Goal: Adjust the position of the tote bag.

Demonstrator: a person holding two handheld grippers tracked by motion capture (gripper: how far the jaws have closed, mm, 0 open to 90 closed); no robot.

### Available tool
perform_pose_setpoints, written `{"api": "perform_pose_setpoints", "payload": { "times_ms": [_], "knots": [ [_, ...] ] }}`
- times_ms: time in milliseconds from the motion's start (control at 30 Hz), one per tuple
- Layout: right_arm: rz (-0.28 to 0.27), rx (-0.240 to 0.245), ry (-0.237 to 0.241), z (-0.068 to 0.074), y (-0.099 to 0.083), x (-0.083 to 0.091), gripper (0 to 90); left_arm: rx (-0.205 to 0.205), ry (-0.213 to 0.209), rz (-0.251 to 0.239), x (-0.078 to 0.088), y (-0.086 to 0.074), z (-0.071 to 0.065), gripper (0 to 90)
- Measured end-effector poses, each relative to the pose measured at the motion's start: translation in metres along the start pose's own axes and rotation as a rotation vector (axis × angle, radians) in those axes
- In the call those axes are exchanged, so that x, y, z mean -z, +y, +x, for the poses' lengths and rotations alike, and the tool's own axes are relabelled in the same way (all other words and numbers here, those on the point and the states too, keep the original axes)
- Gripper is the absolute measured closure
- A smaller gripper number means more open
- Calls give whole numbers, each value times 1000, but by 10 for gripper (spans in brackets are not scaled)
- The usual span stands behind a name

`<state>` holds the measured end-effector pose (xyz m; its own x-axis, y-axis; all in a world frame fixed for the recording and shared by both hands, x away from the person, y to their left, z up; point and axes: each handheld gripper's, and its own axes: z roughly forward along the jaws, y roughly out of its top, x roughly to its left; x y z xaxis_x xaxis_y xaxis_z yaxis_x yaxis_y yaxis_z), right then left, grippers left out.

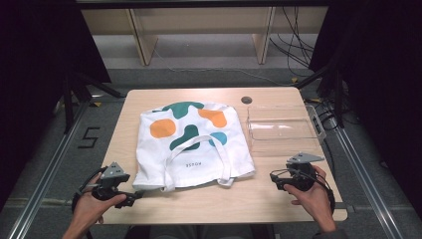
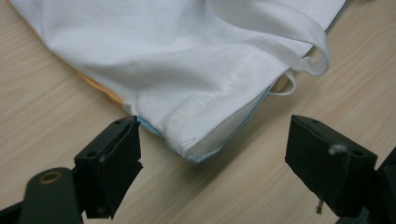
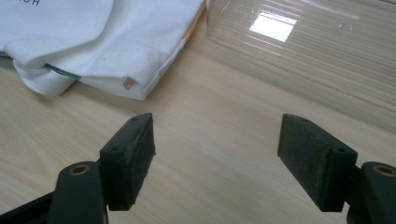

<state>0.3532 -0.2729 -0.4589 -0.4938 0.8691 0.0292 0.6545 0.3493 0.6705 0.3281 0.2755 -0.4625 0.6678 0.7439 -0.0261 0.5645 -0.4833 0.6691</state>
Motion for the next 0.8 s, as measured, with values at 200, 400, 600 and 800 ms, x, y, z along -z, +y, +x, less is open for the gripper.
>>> {"api": "perform_pose_setpoints", "payload": {
  "times_ms": [200, 400, 600, 800],
  "knots": [
    [-11, 35, -11, -1, -1, -3, 273, 0, 4, -3, 2, 0, 0, 173],
    [8, 17, -2, 0, 0, -2, 270, 1, 8, -4, 3, 0, 1, 173],
    [6, 17, -1, 1, 0, -2, 265, 5, 12, -1, 2, 0, -2, 171],
    [8, 43, 2, 1, 0, -4, 260, -10, 32, 17, -1, 0, -4, 178]
  ]
}}
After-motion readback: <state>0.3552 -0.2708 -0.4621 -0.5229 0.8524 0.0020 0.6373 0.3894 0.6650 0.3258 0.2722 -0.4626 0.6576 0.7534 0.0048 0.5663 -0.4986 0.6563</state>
